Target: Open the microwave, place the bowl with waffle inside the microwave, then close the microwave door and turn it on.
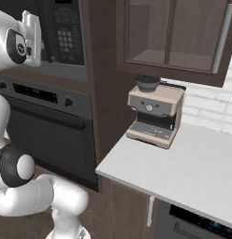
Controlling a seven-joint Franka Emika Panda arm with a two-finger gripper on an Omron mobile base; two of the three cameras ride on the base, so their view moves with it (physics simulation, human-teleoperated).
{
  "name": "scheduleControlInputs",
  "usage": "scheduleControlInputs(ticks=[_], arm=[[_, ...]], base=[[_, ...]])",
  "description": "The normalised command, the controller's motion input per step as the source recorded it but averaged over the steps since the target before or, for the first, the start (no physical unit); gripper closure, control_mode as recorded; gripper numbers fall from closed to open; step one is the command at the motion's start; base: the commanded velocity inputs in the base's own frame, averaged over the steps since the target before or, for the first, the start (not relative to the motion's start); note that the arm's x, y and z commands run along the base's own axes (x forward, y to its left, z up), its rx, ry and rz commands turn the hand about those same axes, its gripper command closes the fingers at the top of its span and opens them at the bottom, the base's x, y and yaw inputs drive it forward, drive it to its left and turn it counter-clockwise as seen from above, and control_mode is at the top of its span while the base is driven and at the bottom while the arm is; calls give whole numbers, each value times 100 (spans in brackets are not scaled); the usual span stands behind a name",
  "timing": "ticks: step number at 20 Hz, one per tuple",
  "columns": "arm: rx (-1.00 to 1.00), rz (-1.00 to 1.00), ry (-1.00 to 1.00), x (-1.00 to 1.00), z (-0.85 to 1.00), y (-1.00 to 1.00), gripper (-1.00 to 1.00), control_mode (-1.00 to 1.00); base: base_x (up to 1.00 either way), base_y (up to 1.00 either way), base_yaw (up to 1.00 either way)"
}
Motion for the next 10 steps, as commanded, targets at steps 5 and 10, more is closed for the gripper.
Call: scheduleControlInputs(ticks=[5, 10], arm=[[-26, 10, 8, 100, -78, 79, 100, -100], [-38, 0, 5, 90, -72, 100, 100, -100]], base=[[0, 0, 0], [0, 0, 0]])
